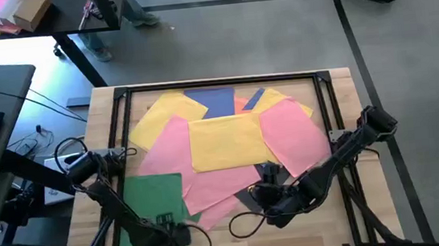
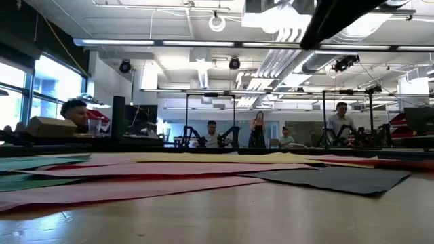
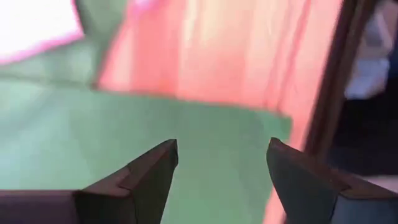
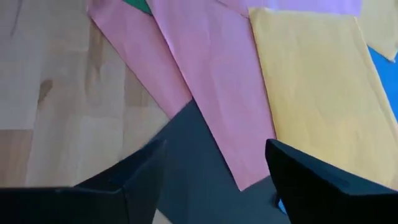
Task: Organize paper
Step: Move the yellow paper to the bottom right of the table
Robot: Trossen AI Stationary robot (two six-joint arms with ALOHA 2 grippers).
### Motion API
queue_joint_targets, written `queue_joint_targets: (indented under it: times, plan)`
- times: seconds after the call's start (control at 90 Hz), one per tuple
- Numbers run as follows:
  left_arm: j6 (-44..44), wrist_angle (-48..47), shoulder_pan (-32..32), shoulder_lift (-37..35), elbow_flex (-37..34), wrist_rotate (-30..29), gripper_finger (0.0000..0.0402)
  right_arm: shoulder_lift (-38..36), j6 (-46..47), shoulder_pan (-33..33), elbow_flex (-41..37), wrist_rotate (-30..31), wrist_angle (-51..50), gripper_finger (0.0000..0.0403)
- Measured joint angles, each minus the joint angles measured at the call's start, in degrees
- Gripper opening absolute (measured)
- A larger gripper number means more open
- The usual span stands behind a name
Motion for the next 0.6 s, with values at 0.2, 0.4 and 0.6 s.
queue_joint_targets:
  times: [0.2,0.4,0.6]
  plan:
    - [4.9,2.4,1.9,0.0,0.0,-11.6,0.0234,1.3,-2.5,0.4,0.0,-1.1,0.4,0.0256]
    - [10.2,3.0,5.0,-0.1,0.0,-24.6,0.0234,0.7,-4.5,1.0,0.0,0.7,0.1,0.0256]
    - [16.2,2.5,8.5,-2.1,-0.1,-30.4,0.0234,-1.5,-3.3,1.8,0.0,1.8,-3.8,0.0256]
